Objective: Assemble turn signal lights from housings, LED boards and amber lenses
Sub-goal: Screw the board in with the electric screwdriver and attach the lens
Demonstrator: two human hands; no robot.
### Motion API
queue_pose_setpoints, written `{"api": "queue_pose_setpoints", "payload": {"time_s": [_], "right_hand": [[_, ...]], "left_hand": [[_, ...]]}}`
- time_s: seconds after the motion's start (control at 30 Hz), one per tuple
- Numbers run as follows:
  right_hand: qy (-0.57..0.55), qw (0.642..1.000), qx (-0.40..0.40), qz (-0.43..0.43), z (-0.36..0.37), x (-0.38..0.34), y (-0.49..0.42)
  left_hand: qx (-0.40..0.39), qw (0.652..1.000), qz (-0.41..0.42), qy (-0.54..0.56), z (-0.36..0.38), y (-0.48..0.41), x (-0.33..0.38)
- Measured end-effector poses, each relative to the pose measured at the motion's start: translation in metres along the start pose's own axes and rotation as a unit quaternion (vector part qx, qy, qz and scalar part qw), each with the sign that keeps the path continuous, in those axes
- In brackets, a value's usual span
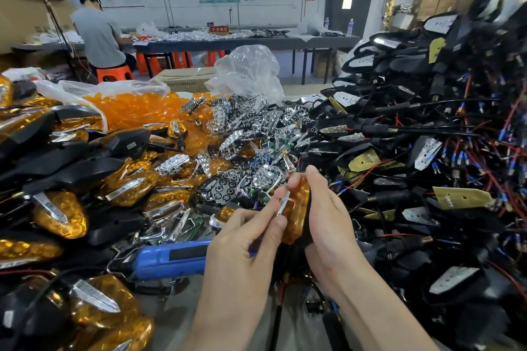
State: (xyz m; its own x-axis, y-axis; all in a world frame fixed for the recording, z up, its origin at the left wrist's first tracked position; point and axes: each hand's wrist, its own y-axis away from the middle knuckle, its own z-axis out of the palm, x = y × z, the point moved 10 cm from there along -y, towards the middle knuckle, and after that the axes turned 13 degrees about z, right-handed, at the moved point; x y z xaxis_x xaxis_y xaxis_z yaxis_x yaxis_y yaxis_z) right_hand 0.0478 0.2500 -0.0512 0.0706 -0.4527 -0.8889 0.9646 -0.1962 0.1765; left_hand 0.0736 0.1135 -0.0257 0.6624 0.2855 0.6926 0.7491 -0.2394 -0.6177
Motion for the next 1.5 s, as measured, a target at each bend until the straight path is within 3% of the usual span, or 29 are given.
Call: {"api": "queue_pose_setpoints", "payload": {"time_s": [0.3, 0.6, 0.83, 1.1, 1.37, 1.5], "right_hand": [[-0.018, 0.999, 0.012, 0.025, -0.004, 0.003, -0.005], [-0.194, 0.975, 0.025, 0.108, -0.007, 0.013, -0.009], [-0.207, 0.971, 0.042, 0.114, -0.011, 0.02, -0.01], [-0.207, 0.973, 0.033, 0.096, -0.014, 0.019, -0.01], [-0.205, 0.974, 0.019, 0.096, -0.013, 0.021, -0.008], [-0.197, 0.977, -0.02, 0.082, -0.006, 0.013, -0.006]], "left_hand": [[-0.039, 0.996, 0.052, -0.056, 0.01, 0.001, 0.01], [-0.046, 0.992, 0.055, -0.103, 0.01, 0.003, 0.019], [-0.11, 0.962, 0.057, -0.243, 0.027, 0.003, 0.025], [-0.089, 0.926, 0.119, -0.348, 0.02, -0.002, 0.034], [-0.088, 0.942, 0.12, -0.301, 0.023, 0.002, 0.03], [-0.079, 0.964, 0.059, -0.245, 0.017, -0.001, 0.02]]}}
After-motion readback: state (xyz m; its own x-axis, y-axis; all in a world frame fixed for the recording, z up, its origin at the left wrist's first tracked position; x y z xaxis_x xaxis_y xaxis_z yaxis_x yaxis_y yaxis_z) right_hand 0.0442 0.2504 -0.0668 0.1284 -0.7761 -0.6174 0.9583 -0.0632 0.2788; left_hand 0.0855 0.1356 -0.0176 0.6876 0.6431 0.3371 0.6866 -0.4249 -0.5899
